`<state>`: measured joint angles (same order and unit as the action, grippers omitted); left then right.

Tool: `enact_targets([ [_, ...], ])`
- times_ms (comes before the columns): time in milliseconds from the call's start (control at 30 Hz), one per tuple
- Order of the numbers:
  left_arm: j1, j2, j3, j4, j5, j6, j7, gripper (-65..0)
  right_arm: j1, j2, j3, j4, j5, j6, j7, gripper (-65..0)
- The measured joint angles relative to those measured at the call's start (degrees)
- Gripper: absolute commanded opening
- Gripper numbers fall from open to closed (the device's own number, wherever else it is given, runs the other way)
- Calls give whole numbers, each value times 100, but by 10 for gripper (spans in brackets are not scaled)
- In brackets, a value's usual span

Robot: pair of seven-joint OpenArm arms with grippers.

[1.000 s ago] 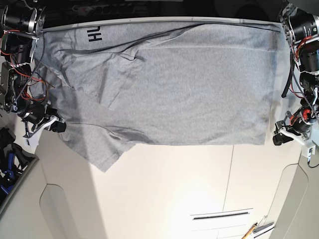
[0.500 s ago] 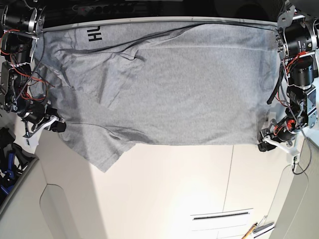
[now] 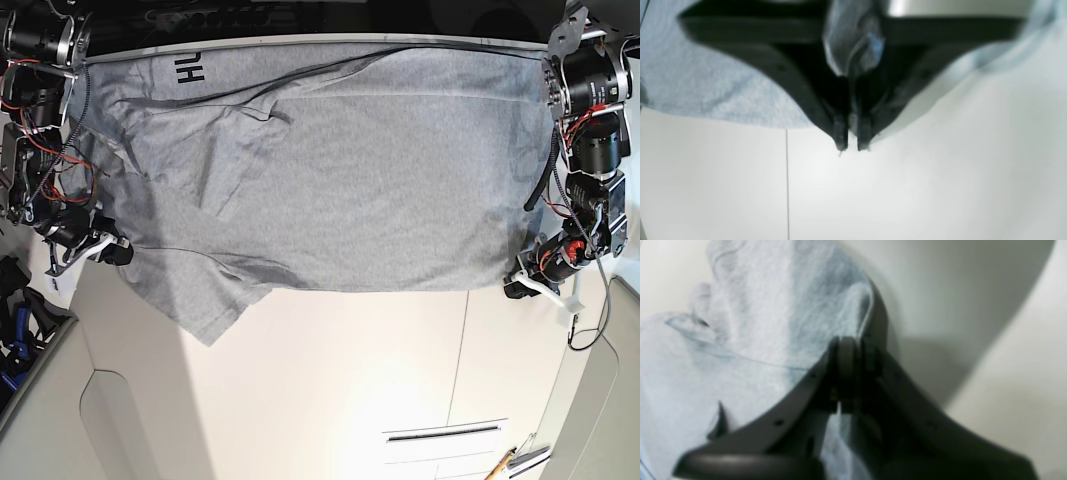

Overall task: Fold the T-shirt properly
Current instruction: 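Fold the grasped side edge over toward the shoulder edge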

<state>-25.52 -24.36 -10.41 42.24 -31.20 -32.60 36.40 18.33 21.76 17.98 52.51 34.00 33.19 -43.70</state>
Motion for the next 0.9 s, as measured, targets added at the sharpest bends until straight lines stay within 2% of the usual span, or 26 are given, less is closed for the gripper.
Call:
enact_targets([
  [133,31,-90,-4,72,-155,-26,81,-650,-107,-129,332,446,-9,-39,-417,-650],
  [200,186,-199,-2,293,-380,-192,264,-650,-219,-214,485,901,28,-37,-466,-650],
  [300,538,-328,-68,922,-647,-229,629,-650,-557,-321,643,1655,87,-35,-461,-650],
  [467,1255,-291,-586,2264,-1235,-251,1165,-650,-1388,-516,675,2927,11,-44,-772,-650],
  [600,1974,-308,-1191,3233,-1532,-260,1578,-650,-1799,-535,678,3873,59,-20,-848,-650],
  [767,2568,-310,-1810,3985,-1803,-271,1829,-650,-2238,-540,767,4336,-35,-13,-1327,-650],
  [900,3032,-308,-2199,4100,-2103,-302,2090,-650,-2398,-540,883,4468,37,-37,-1633,-650],
])
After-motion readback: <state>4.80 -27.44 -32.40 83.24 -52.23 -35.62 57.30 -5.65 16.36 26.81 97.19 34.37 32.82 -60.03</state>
